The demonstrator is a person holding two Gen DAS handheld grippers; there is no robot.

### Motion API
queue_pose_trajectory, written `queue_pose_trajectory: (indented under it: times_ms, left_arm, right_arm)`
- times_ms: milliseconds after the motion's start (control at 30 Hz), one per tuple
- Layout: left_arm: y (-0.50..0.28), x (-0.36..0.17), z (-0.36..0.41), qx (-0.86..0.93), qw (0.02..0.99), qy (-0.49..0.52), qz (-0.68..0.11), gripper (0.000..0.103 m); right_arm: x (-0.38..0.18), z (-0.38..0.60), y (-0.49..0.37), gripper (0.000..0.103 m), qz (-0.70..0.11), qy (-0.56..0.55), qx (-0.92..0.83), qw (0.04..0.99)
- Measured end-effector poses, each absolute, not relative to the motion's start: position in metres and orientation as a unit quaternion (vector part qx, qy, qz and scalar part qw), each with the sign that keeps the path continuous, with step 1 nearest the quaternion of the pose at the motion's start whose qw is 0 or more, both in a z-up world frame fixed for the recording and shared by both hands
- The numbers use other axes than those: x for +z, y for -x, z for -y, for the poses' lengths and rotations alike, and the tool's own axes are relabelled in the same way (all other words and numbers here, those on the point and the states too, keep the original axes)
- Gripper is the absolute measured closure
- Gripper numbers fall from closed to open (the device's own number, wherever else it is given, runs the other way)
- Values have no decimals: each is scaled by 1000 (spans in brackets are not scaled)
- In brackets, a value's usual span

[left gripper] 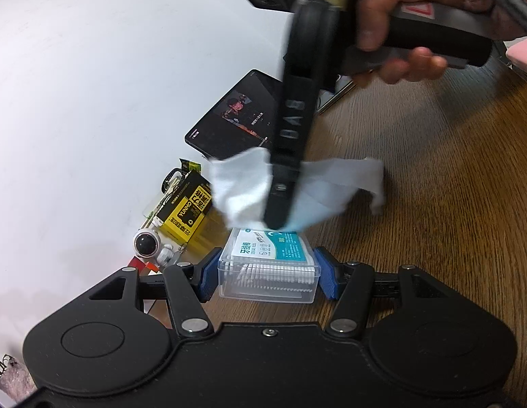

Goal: Clean container
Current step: 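Wipe the cloth back and forth over the box lid with the right gripper, then wipe the cloth along the box edge with the right gripper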

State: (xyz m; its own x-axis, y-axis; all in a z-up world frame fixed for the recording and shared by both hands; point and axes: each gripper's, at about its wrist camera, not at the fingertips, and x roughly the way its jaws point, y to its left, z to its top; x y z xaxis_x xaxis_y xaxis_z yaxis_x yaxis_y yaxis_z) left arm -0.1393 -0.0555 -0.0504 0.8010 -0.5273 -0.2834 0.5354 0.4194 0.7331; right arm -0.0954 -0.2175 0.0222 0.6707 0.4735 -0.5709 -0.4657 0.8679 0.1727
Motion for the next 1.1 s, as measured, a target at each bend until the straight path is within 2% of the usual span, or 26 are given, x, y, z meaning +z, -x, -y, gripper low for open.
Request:
queue_pose_trajectory:
  times_ms: [167,400,667,1100]
  left_arm:
    - [137,-51,54,-315,842,-437,-5,47]
    - [134,-51,53,-315,842,-437,-5,47]
    - [131,-50,51,-315,842,-437,-4,47]
    - [127,-51,50,-315,842,-438,-4,47]
  right_arm:
    - [15,219,100,94,-330,-4,260,908]
    - [29,212,99,94,-290,-14,268,919]
    - [14,219,104,94,-315,-18,263,912]
    - [29,197,128,94,-307,26,314,898]
